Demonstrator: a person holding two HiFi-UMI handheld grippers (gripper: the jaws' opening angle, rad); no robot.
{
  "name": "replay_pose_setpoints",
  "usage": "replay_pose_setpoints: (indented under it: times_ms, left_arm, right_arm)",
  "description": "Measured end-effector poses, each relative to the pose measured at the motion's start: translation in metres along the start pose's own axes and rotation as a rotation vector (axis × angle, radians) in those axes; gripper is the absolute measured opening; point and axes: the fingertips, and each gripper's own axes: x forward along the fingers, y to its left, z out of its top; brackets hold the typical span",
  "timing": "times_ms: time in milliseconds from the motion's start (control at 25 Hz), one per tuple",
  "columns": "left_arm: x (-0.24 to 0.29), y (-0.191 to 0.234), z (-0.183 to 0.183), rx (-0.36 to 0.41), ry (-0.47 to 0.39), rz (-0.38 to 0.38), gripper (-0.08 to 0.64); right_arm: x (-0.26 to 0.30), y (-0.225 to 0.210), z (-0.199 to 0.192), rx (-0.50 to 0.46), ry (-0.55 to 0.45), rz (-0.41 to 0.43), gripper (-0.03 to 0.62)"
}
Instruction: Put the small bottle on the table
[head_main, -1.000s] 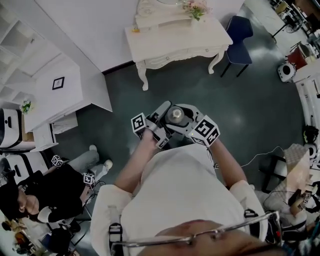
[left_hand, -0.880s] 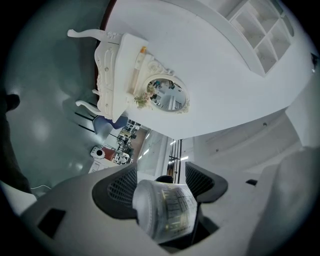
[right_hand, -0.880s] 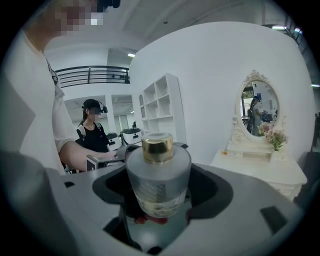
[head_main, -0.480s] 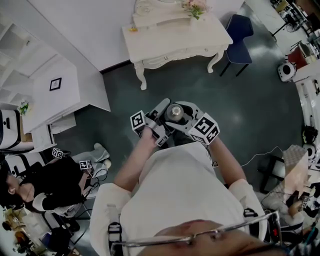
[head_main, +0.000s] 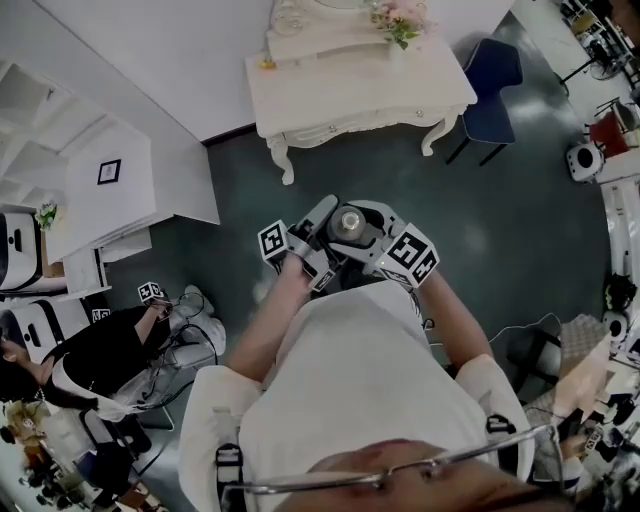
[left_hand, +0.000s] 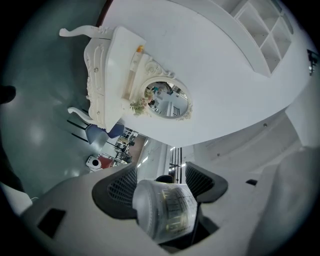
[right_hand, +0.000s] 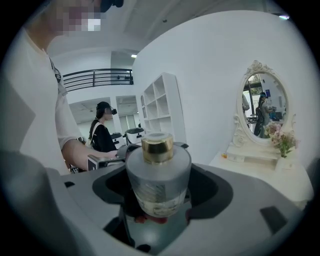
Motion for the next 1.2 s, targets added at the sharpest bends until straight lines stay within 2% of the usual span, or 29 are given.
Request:
replay_pose_setpoints:
  times_ms: [400,760,1200]
  left_arm:
    - [0.077,0.012,0.028,0.045,-0.041,-0.027,0.293]
    - [0.111,0.018,0.050,0.047,-0.068,-0.019,0.293]
    - [0.142,0.013,0.119,0.017,-0.048,0.008,0.292]
  right_arm:
    - [-0.020,-0.080,0.007,-0.041,-0.012,0.059,0.342]
    - [-0.021,-0.121,0.013,-0.032,-0.015,0.079,0.342]
    - [0.025,-0.182,0.029,0.004,0.001,0.051,0.342]
